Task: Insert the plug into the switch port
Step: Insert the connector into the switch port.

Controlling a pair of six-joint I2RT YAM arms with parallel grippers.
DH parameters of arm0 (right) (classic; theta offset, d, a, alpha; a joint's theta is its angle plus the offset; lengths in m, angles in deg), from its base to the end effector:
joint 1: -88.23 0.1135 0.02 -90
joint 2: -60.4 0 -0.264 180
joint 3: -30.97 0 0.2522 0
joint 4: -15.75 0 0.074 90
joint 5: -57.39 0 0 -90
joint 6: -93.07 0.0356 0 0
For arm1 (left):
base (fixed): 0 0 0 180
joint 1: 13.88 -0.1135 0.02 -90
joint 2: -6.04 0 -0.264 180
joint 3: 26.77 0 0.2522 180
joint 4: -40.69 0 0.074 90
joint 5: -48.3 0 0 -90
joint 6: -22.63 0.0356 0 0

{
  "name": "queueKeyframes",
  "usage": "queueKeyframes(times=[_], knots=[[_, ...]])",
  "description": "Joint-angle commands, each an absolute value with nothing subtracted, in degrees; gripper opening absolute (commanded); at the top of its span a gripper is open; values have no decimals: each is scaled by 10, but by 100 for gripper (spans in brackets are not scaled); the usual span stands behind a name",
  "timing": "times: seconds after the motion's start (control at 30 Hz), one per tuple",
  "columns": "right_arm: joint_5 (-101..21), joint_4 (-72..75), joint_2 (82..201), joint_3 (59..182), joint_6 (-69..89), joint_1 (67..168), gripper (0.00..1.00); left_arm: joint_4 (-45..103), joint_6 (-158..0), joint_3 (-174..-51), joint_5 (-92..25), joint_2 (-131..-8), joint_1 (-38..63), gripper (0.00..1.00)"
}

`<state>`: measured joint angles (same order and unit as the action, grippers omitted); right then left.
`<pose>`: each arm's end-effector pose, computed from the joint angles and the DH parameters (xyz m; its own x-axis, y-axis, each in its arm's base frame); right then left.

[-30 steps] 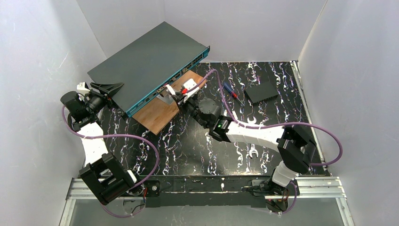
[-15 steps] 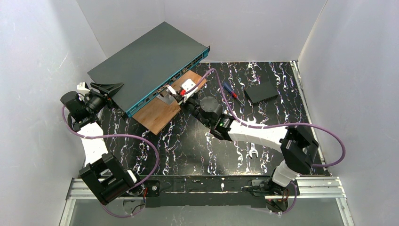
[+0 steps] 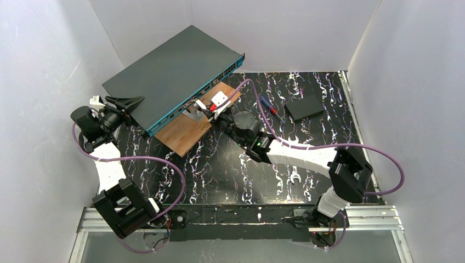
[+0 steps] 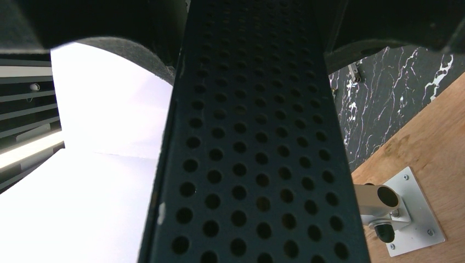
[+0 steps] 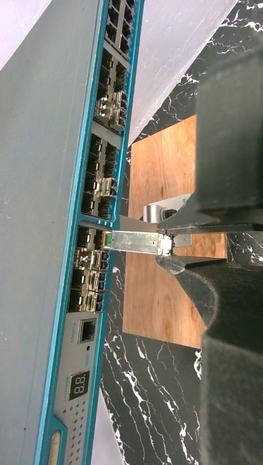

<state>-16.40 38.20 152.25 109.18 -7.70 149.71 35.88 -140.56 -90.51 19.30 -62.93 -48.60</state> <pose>0.1904 0.3296 0.3345 0.2049 0.0012 -0.9788 -0.6858 0.7137 -0.1427 0.2366 0.1261 0.3210 -0.4547 -0.8797 -0.1388 -0.0123 0.1620 -0.9867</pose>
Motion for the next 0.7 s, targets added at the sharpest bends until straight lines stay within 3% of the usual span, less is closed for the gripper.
queueKeyframes(times=[0.0, 0.67], knots=[[-147, 395, 1488, 1110, -84, 1496, 1, 315, -1361, -885, 209, -637, -474, 0], [-164, 361, 1499, 1128, -68, 1495, 1, 315, -1360, -884, 209, -636, -474, 0]])
